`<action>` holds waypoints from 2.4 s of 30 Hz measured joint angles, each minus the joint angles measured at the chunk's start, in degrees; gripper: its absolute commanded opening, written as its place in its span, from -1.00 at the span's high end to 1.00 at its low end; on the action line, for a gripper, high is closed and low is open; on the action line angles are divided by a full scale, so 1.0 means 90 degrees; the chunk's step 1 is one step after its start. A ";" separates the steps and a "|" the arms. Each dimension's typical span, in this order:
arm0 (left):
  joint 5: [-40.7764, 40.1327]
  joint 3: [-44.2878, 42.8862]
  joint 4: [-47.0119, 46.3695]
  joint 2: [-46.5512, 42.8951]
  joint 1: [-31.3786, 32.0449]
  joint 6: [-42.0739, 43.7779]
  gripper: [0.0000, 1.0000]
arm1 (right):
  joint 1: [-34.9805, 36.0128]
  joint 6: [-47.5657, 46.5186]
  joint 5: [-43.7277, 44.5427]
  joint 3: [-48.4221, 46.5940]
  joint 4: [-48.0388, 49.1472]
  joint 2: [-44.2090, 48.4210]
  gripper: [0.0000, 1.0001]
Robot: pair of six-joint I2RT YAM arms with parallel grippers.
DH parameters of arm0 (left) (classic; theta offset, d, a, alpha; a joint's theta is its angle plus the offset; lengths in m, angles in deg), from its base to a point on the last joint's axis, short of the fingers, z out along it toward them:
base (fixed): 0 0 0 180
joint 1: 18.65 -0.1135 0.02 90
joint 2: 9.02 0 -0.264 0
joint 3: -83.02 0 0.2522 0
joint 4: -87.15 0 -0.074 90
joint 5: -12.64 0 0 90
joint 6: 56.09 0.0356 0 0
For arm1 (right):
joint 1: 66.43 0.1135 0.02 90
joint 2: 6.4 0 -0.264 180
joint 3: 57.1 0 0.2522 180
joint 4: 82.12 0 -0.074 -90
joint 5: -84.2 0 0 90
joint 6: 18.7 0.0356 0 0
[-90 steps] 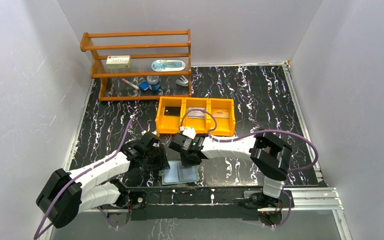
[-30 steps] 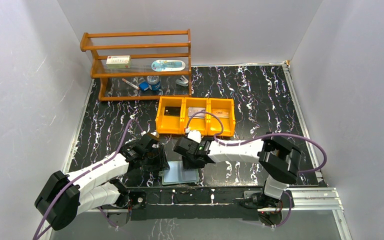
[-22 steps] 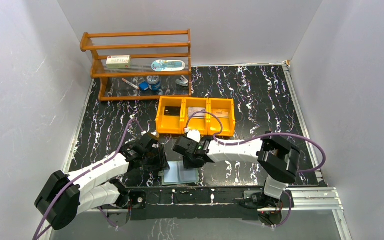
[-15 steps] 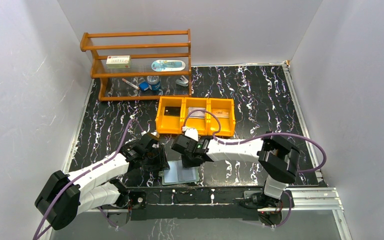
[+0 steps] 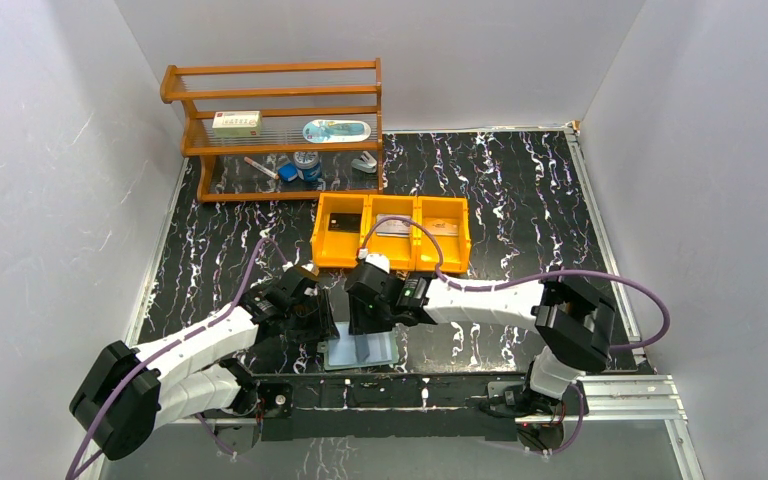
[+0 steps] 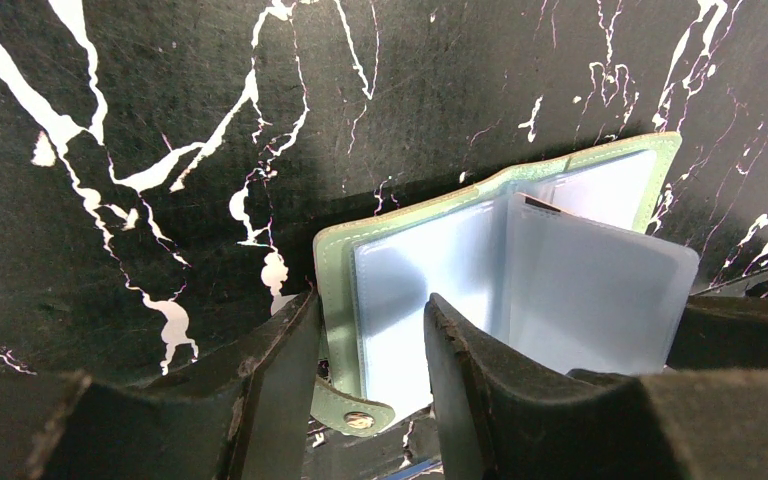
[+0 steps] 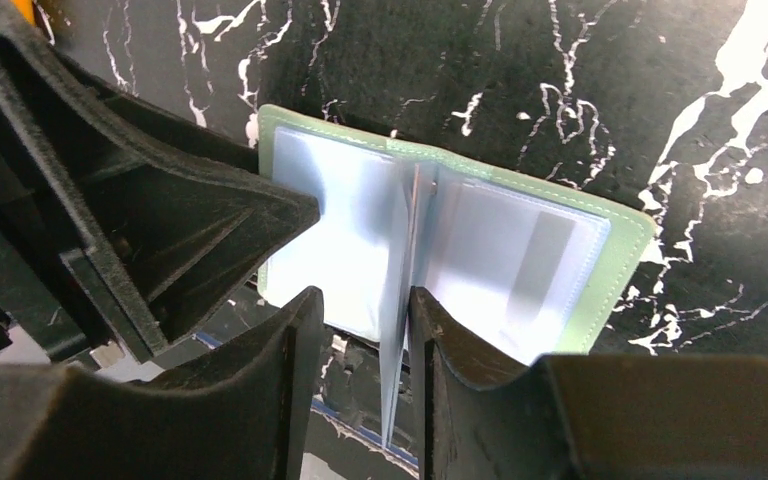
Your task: Take the credit cards out of the card holder
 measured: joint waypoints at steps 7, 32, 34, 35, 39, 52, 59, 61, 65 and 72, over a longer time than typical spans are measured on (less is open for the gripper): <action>-0.0005 0.0000 0.0005 -0.0007 0.0000 -0.0002 0.18 | 0.0000 -0.0340 -0.0629 -0.0080 0.0469 -0.0053 -0.07; -0.0687 -0.0393 0.0821 -0.1336 0.0000 -0.0158 0.05 | -0.0449 0.0588 -0.0996 0.1790 0.2397 0.0605 0.15; -0.0323 -0.0393 0.0554 -0.1015 0.0000 -0.0051 0.09 | -0.0517 0.0690 -0.1222 0.1897 0.2747 0.0483 0.18; -0.0165 -0.0393 0.0442 -0.0860 0.0000 -0.0015 0.10 | -0.0544 0.0738 -0.1343 0.1953 0.2924 0.0427 0.19; 0.0335 -0.0379 0.0124 -0.0316 0.0002 0.0124 0.13 | -0.0702 0.0891 -0.1724 0.2176 0.3427 0.0267 0.22; 0.0619 -0.0330 0.0007 0.0435 0.0019 0.0260 0.24 | -0.0957 0.1202 -0.2198 0.2414 0.3968 -0.0078 0.27; 0.0549 -0.0291 -0.0024 0.0464 0.0024 0.0219 0.31 | -0.1095 0.1450 -0.2584 0.2613 0.4539 -0.0345 0.38; 0.0537 -0.0282 -0.0041 0.0464 0.0027 0.0211 0.32 | -0.1100 0.1477 -0.2667 0.2613 0.4673 -0.0420 0.45; 0.0493 -0.0267 -0.0066 0.0461 0.0034 0.0206 0.33 | -0.1139 0.1484 -0.2795 0.2652 0.4804 -0.0505 0.75; 0.0447 -0.0250 -0.0092 0.0452 0.0046 0.0160 0.35 | -0.1183 0.1562 -0.2715 0.2837 0.4847 -0.0391 1.00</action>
